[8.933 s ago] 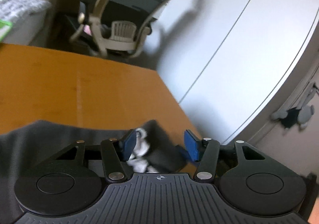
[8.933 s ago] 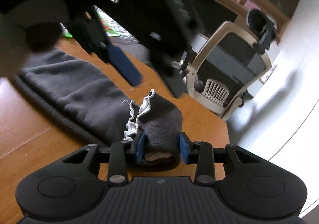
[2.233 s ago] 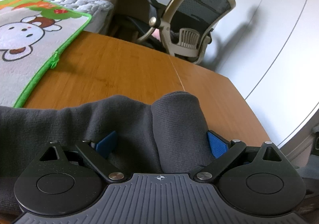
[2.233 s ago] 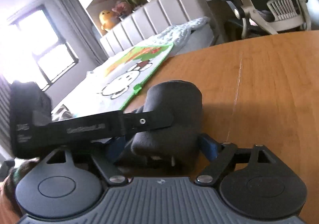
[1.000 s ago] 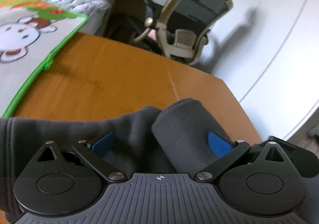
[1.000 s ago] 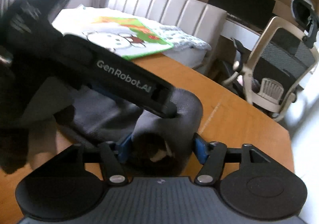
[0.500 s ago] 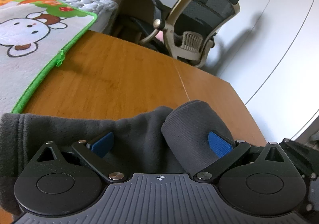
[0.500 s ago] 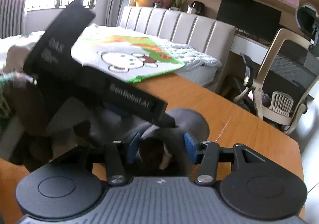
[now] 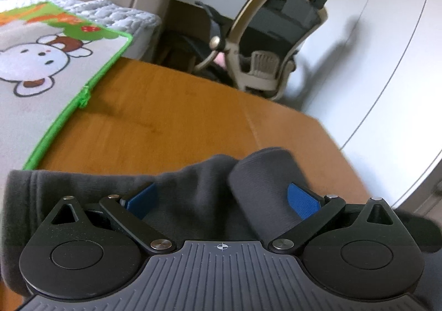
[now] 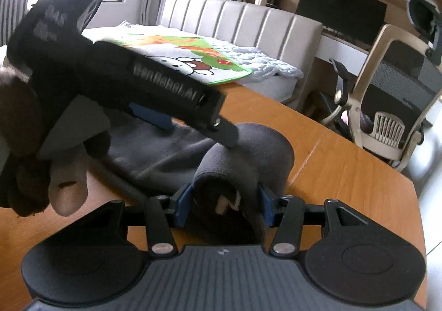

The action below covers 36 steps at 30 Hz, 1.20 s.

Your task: Fold clothes

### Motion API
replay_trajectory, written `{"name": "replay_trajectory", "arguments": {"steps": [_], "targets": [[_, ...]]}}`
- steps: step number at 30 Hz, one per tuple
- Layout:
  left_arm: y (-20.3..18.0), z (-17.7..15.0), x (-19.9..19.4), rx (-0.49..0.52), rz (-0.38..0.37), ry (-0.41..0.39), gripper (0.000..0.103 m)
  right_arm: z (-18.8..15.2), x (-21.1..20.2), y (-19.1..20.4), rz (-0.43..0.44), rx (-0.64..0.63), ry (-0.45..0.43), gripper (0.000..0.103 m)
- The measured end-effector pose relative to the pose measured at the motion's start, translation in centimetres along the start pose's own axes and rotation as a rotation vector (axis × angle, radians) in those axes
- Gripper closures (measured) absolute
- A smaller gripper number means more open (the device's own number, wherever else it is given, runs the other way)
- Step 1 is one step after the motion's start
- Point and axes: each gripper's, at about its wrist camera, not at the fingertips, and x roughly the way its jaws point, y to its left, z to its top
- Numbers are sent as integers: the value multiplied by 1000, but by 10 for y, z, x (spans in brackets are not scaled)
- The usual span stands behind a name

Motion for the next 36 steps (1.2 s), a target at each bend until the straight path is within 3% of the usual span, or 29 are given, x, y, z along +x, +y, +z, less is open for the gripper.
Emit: {"name": "replay_trajectory", "arguments": {"steps": [8,14,19,23,27,36], "targets": [[7,-5,1,-4,9,-5,0,7,-17,-11,25,57,-68,56],[8,-6,-1,-10,12,-8,0,16,-18,-8,25,56,-80,72],[10,-2,-11,-22,21,-28,1,15,-5,6,41,23,-39,71],[2,3,-18,3,-18,-54,1,14,-4,14,31,-11,-28,67],[-4,-1,-5,61,32,-21,0,13,-6,10,42,9,-32,63],[4,-6,-4,56,49,-25,0,7,-15,-10,37,109,-75,52]]}}
